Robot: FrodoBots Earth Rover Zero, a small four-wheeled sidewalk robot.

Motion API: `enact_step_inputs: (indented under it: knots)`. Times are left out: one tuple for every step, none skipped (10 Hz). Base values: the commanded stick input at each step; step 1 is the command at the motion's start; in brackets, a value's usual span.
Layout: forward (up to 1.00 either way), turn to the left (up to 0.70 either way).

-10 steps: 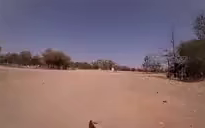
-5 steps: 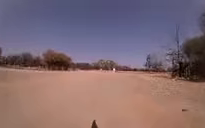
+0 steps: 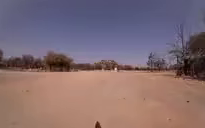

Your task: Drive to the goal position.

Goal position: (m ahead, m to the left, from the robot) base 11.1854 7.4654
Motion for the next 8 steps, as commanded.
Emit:
enact_step_inputs:
  knots:
    - [1.0, 0.0]
    - [1.0, 0.0]
    - [1.0, 0.0]
    - [1.0, 0.0]
    - [1.0, 0.0]
    - [1.0, 0.0]
    - [1.0, 0.0]
    - [1.0, 0.0]
